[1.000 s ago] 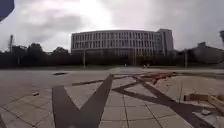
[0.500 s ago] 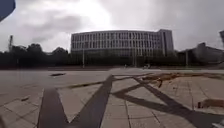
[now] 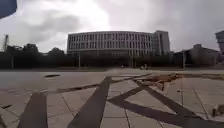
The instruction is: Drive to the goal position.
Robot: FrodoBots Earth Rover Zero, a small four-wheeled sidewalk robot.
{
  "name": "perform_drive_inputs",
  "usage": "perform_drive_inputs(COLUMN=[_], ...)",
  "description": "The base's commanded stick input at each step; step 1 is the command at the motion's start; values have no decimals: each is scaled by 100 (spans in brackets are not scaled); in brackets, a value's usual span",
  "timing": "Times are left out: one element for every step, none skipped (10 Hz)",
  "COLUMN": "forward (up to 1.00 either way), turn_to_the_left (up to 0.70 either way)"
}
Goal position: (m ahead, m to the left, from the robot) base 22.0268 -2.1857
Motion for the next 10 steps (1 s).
perform_drive_inputs(forward=[70,70,70,70,70,70,70,70,70,70], turn_to_the_left=[-29,-25,-6,0,0,0,0,0,0,0])
